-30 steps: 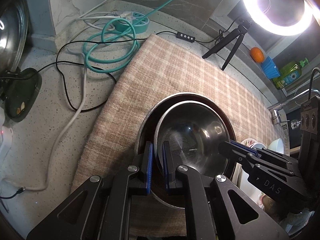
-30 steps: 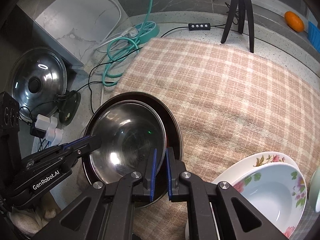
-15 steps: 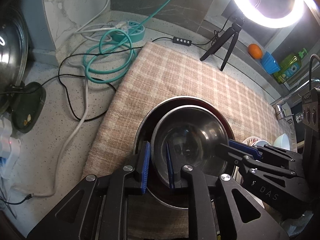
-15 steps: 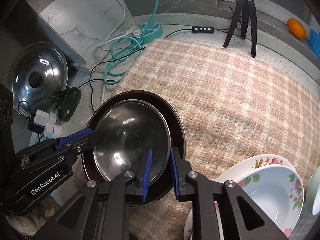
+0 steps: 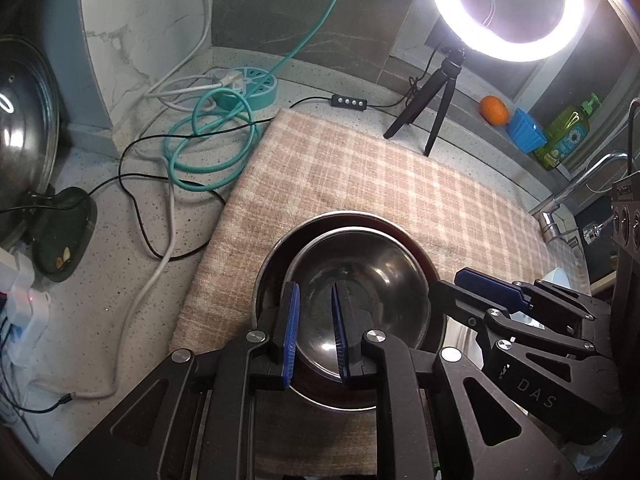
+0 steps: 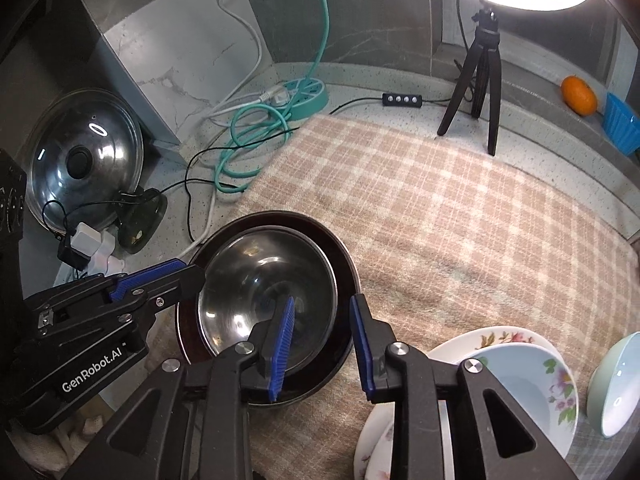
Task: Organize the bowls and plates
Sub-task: 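Open both grippers and lift them off the nested steel bowls, then move both grippers to the rim of the pale blue bowl and close, then lift the pale blue bowl with both grippers and carry it toward the steel bowls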
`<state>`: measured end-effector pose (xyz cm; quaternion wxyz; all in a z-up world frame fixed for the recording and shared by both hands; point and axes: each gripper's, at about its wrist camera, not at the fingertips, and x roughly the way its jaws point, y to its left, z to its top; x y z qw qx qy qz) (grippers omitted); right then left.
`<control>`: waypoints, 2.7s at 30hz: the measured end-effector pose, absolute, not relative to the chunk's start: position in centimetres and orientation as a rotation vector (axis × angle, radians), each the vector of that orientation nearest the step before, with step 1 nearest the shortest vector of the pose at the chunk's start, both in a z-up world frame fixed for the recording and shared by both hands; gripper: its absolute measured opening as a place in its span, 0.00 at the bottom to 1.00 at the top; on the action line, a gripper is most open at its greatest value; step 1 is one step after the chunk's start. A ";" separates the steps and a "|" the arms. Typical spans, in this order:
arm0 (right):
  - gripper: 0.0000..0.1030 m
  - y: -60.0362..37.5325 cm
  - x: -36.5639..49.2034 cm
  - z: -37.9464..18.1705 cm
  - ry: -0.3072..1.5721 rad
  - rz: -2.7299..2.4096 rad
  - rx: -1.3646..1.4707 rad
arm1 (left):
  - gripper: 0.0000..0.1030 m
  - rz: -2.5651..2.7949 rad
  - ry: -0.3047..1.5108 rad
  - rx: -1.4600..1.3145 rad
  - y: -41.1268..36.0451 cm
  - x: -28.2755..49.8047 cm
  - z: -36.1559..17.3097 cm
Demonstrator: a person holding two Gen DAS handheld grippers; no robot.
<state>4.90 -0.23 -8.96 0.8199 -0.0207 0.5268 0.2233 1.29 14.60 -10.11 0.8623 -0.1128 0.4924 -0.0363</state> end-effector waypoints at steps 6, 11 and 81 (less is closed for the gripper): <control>0.25 -1.3 4.3 -7.5 1.077 0.434 -0.056 | 0.14 -0.088 1.008 -0.242 14.1 1.2 -9.1; 0.25 -2.8 3.6 -6.2 1.029 0.393 -0.066 | 0.14 -0.108 1.000 -0.236 13.2 1.2 -8.5; 0.19 -40.2 0.7 -13.5 1.096 -0.003 0.588 | 0.14 -0.623 1.248 -0.123 -17.7 6.9 -13.8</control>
